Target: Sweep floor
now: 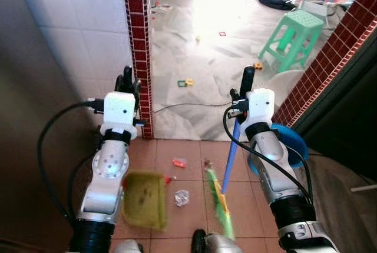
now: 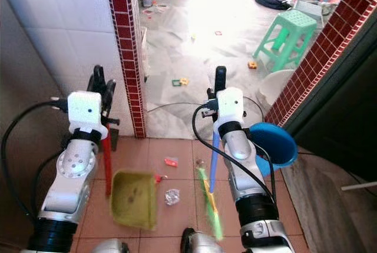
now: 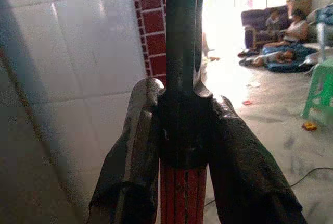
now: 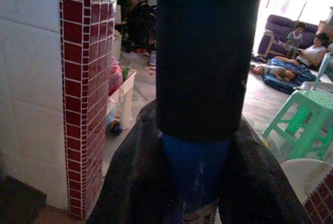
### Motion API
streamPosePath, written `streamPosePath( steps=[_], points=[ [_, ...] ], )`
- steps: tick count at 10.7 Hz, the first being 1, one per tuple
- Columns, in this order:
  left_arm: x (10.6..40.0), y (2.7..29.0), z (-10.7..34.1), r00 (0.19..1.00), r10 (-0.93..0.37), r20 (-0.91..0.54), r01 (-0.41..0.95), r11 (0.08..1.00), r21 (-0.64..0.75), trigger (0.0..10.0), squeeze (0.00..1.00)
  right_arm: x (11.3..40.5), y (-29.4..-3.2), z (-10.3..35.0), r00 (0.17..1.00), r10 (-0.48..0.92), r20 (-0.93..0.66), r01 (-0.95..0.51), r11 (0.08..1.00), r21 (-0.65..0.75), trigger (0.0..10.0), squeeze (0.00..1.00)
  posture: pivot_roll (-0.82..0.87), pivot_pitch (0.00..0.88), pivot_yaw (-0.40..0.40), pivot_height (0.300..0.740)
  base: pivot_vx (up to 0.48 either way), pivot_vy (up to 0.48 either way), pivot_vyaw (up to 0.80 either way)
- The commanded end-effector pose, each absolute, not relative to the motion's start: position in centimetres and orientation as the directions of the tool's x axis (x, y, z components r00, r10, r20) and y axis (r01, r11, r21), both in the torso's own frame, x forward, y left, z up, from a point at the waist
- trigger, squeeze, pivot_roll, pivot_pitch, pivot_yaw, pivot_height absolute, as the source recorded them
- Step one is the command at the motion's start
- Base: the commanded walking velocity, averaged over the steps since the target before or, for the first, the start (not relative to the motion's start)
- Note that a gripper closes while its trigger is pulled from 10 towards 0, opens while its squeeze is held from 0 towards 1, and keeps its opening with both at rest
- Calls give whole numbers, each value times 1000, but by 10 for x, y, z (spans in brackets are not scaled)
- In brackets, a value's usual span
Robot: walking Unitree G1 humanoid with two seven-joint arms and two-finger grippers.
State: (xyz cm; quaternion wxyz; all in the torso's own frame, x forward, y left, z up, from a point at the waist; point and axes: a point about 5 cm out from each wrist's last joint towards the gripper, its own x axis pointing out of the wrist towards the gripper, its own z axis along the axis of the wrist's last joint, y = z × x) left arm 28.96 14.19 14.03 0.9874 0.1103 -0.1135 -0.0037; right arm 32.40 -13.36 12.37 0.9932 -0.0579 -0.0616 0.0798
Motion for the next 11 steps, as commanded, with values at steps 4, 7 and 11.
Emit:
streamPosePath(
  steps=[4, 7, 11],
  points=[
    [305, 143, 132, 962, 30, 273, -101, 963, 250, 10000, 0, 323, -130, 134, 970, 199, 140, -189, 978, -87, 10000, 0, -2, 54, -72, 740, 0, 0, 0],
    [314, 130, 118, 973, 43, 229, -86, 980, 180, 10000, 0, 327, -129, 139, 968, 204, 144, -200, 979, -43, 10000, 0, -20, 72, -80, 740, 0, 0, 0],
    [318, 103, 82, 998, 0, 62, -2, 999, 44, 10000, 0, 331, -117, 144, 959, 248, 139, -249, 968, -8, 10000, 0, -29, 63, -83, 740, 0, 0, 0]
  ],
)
